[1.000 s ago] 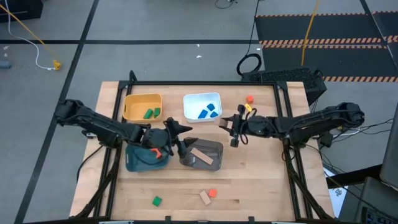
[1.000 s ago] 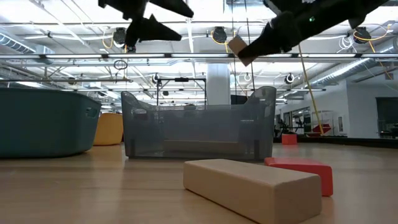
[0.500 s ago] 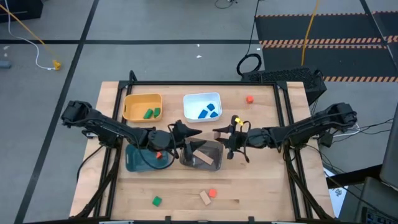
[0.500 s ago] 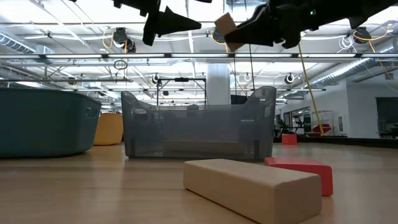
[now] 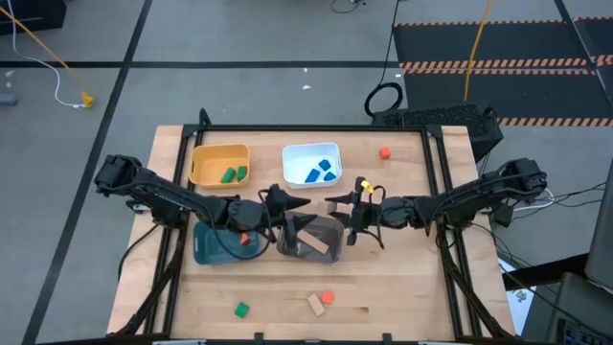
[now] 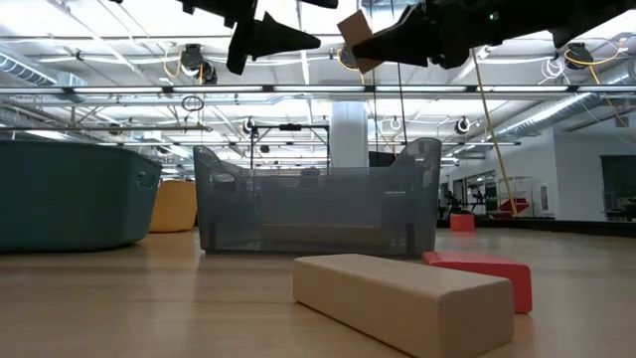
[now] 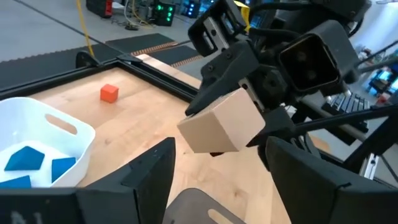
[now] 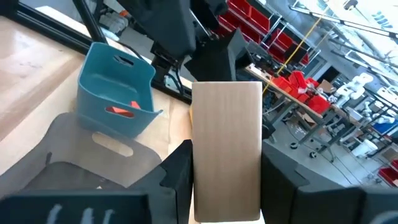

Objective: Sort & place blocks by color
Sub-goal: Put the top brown block into the black bin

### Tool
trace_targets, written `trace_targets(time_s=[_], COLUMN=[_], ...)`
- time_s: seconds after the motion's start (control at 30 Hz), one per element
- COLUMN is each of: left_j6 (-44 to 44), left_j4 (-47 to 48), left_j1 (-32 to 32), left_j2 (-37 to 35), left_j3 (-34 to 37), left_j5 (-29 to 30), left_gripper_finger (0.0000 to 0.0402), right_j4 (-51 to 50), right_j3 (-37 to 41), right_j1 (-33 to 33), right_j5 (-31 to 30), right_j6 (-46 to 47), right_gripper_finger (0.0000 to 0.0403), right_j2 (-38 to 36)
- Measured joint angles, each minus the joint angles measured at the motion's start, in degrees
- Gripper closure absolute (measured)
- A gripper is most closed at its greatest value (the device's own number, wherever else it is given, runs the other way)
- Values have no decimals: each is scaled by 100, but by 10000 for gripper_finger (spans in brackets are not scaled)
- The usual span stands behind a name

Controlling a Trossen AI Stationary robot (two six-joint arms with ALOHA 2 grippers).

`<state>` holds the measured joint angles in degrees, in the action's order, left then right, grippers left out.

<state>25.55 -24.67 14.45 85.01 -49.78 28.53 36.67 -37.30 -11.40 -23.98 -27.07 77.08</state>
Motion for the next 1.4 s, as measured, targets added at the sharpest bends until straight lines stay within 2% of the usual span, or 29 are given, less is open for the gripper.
trace_targets(time_s=[0.2, 0.6, 0.9, 1.2, 1.3, 1.4], left_j6=[-145, 46, 68, 957, 1113, 1170], left_j4=[-8, -28, -29, -63, -103, -242], left_j1=[-4, -179, -159, -211, -208, -223], left_j2=[0, 0, 0, 97, 164, 176], left_j3=[0, 0, 0, -2, -4, -4], left_j5=[-300, -299, -345, -356, -358, -348], left_gripper_finger=[175, 217, 220, 220, 220, 220], right_j4=[0, 0, -3, -26, -120, -301], right_j3=[0, 0, 0, 2, 2, 2], right_j1=[2, 2, 2, -79, -72, -68], right_j5=[0, 2, 4, 15, -71, -425], right_j6=[-62, -37, 141, 142, -90, -360], right_gripper_finger=[288, 288, 288, 288, 288, 288], right_j2=[0, 0, 0, 0, 0, 2])
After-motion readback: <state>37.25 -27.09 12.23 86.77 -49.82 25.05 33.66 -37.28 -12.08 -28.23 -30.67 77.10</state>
